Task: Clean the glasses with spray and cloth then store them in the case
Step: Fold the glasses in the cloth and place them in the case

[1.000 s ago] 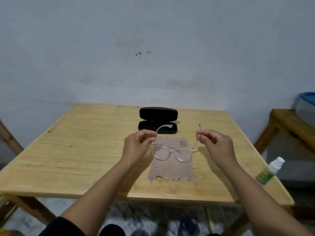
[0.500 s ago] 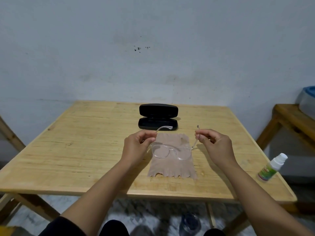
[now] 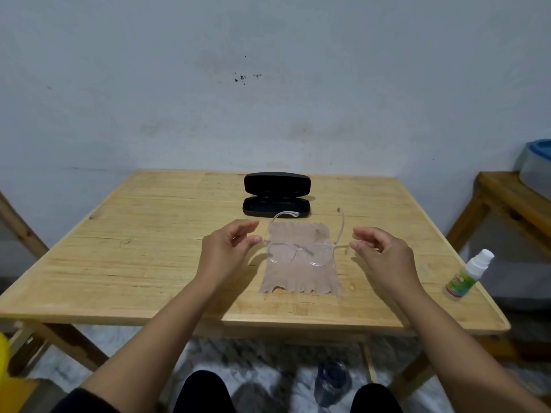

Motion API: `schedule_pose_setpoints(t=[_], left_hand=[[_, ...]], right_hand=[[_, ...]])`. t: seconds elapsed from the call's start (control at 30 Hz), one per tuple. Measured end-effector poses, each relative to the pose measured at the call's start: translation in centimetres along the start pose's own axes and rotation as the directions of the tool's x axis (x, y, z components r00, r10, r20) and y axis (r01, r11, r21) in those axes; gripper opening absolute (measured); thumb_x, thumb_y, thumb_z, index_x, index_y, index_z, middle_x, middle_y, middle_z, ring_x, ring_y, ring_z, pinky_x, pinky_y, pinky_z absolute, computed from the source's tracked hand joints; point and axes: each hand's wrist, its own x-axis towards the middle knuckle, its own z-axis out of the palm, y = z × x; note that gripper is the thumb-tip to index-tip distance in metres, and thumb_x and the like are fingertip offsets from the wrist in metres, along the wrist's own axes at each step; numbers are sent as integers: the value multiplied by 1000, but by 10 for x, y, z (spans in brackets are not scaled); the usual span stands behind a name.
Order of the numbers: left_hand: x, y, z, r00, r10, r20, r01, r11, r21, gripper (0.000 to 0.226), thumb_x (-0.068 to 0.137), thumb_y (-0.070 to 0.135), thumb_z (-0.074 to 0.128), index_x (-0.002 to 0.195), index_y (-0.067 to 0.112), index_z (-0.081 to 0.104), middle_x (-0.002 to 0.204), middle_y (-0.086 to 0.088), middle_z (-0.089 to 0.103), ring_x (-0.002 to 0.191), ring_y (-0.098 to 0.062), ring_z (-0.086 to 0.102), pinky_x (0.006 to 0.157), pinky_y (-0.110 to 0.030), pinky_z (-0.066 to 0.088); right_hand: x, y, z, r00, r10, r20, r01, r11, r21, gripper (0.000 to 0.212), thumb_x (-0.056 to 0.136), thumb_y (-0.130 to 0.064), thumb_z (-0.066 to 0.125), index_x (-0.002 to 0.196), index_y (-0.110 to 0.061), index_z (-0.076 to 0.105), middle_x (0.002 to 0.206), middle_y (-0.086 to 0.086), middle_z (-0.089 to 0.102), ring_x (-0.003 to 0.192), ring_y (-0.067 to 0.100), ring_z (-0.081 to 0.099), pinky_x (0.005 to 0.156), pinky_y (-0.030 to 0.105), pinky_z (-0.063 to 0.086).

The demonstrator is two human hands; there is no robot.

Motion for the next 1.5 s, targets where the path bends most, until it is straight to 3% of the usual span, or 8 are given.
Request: schedule_pose_setpoints(t=[0.27,0.57,0.7,0.87,1.0,1.23,1.4,1.5], left_hand=[[-37,-5,-9,914,51,403,-163,954,250,37,63,32,81,98,28,72,94,16,71,83,15,56,76,3,38],[-39,-5,2,918,197,345,-316,888,334,12,76,23,74,88,21,76,86,4,74,82,-8,66,72,-5,40],[-38,-6,4,935,181,305,-292,881,373,12,81,27,69,90,21,74,87,4,72,80,-8,62,69,-7,37],[-34,0,4,974,136,182,-194,915,354,9,86,30,62,88,25,69,85,8,68,78,-7,59,67,-15,42],[-29,7,6,993,61,103,-87,956,280,7,88,31,58,89,27,64,75,9,67,70,-2,59,56,-8,37],[-17,18,25,986,-163,19,164,982,-96,8,90,30,56,87,26,63,64,10,70,61,3,64,54,-8,45],[-7,18,40,949,-302,92,315,886,-339,10,90,25,57,91,17,63,75,-1,74,72,-15,71,74,-42,59],[0,16,43,918,-374,129,395,850,-348,12,90,26,57,98,18,61,81,2,75,76,-12,71,77,-33,55]], right_hand=[[-28,12,-5,910,11,413,162,910,-381,36,72,-21,79,106,-23,70,101,-5,67,92,10,61,71,4,43],[-29,4,11,917,-46,397,247,846,-472,13,81,-19,71,93,-20,75,96,-5,63,90,10,56,80,16,38],[-26,1,13,924,-53,378,240,850,-469,7,83,-17,69,87,-21,73,92,-6,62,83,7,53,67,7,35],[-21,-2,13,968,-40,247,118,942,-313,4,81,-19,70,83,-19,73,83,-3,67,72,7,55,57,7,41],[-14,-2,17,971,161,178,-160,987,-16,5,85,-14,66,82,-12,70,64,6,60,57,17,50,51,28,43],[-4,-6,31,912,390,131,-411,844,345,9,87,-13,63,91,-7,69,81,10,73,69,16,67,63,26,58],[0,-5,42,867,467,175,-477,675,563,10,91,-7,57,96,-2,62,90,15,73,80,20,72,69,24,60],[2,-4,47,858,470,207,-493,640,589,8,91,-4,56,97,-1,58,100,16,70,90,24,71,87,32,56]])
